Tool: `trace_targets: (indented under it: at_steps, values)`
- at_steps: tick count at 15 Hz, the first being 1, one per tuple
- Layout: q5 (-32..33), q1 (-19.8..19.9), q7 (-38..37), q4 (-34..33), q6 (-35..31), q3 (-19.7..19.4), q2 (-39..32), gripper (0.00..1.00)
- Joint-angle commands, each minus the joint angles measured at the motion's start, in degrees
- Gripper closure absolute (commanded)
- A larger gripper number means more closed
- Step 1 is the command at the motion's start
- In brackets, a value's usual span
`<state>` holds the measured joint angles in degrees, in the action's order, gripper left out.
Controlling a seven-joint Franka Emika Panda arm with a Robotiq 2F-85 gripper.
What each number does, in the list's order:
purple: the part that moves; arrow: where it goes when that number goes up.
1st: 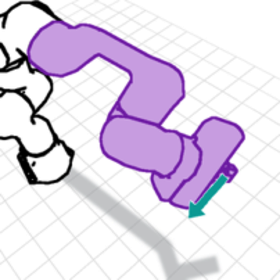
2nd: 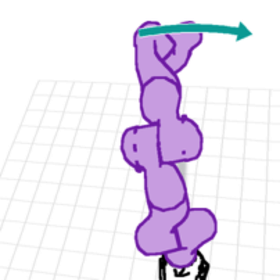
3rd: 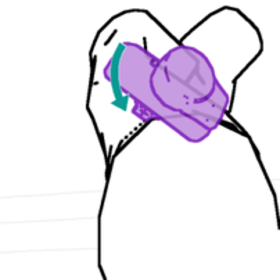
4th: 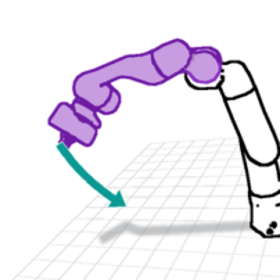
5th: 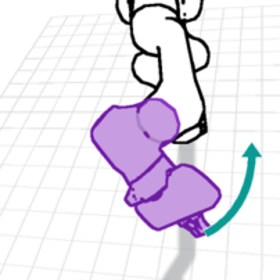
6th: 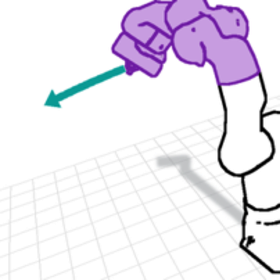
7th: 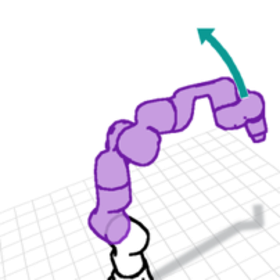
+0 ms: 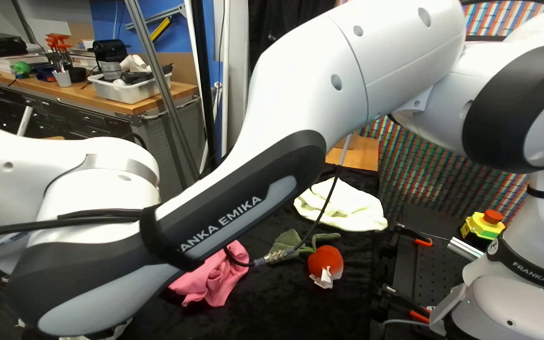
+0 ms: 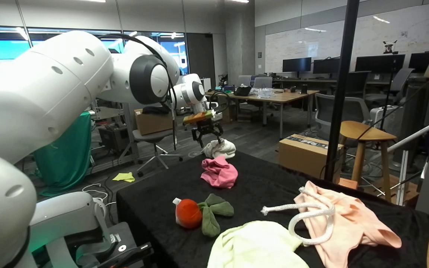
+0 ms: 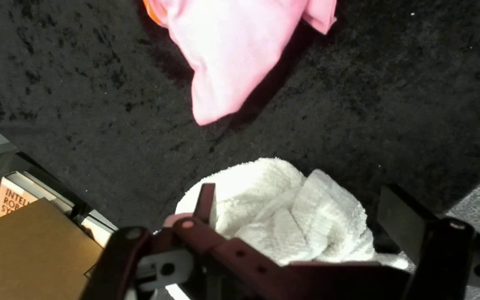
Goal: Pile up all the objects on the table
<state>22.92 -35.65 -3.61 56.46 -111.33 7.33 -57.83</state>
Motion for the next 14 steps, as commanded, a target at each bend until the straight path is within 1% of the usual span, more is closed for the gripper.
trace_targets:
  at_steps: [1, 6, 7, 10, 14]
  values:
    - [-2.9, -1.0, 1.2, -7.5, 2.9, -1.0, -3.4, 0.0]
    - [-5.2, -0.9, 0.7, -11.9, 3.3, -1.4, -6.2, 0.0]
    - [-4.3, -0.2, 0.1, -11.2, 2.4, -0.2, -6.1, 0.0]
    - [-4.2, -0.1, -0.1, -11.1, 3.2, -0.4, -6.2, 0.0]
    - [-4.5, 0.4, 0.1, -9.2, 4.4, -0.1, -4.8, 0.0]
